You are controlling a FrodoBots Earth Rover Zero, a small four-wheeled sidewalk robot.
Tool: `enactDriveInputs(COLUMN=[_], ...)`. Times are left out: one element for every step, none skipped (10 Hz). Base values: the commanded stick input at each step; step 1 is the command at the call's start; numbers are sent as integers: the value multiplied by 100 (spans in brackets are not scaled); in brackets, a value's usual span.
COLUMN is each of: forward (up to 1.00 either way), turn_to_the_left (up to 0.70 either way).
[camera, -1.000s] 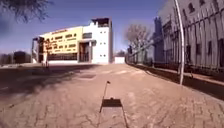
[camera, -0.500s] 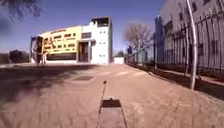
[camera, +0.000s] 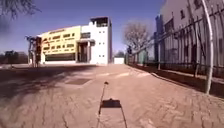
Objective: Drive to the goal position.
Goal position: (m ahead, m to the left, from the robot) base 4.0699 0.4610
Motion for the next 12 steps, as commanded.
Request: enactDriveInputs(forward=[100,100,100,100,100,100,100,100,100,100,100,100], turn_to_the_left=[0,0,0,0,0,0,0,0,0,0,0,0])
